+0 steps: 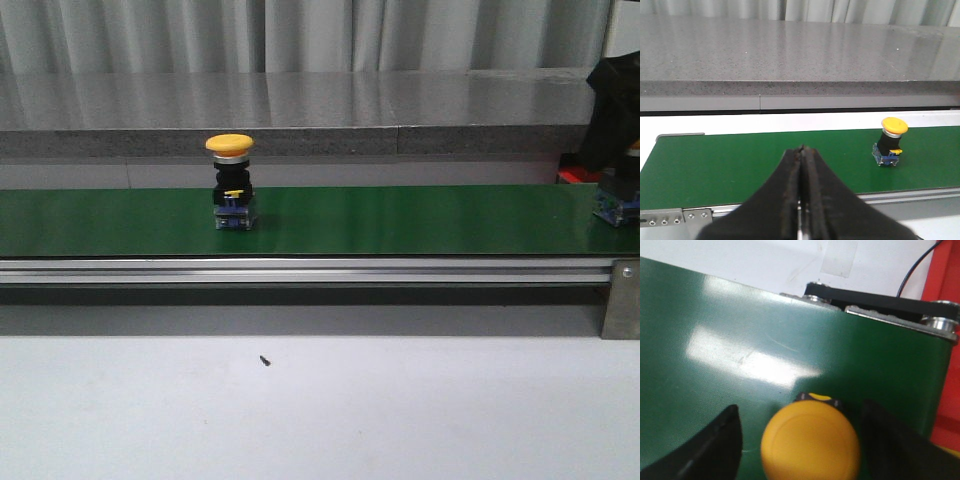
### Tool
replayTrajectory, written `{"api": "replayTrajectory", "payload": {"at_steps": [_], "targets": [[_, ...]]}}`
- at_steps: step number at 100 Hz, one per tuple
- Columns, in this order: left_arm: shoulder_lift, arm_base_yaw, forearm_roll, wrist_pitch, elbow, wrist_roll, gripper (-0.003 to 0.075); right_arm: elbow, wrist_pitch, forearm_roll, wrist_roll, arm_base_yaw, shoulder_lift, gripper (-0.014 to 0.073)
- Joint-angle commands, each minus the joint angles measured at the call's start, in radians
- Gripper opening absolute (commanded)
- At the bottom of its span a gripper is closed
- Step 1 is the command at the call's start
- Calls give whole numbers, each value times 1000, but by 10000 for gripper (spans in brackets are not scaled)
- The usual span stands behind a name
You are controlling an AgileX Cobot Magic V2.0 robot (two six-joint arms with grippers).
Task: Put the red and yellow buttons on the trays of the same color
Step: 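Lower the right gripper onto the first yellow button at the belt end, then lift the yellow button with the right gripper into the yellow tray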
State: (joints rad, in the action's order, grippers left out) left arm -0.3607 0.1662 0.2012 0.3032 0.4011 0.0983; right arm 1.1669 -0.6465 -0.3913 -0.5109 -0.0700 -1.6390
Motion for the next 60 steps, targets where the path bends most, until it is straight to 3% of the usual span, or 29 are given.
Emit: {"api": "replayTrajectory", "payload": {"at_steps": [1,7,13,45,60], "targets": [[-7,8,7,-84,27,-1,-20,32,8,-2,9,1,38,315],[-7,8,7,-84,27,-1,-20,32,-12,-2,9,1,40,203],[-7,8,7,-84,27,-1,-20,32,-28,-2,9,1,45,162],[-7,8,7,-84,27,-1,-20,26,-136,34,50,-8,192,160],[-7,8,7,-84,27,-1,-20,-45,-172,53,68,-65,286,157]]}}
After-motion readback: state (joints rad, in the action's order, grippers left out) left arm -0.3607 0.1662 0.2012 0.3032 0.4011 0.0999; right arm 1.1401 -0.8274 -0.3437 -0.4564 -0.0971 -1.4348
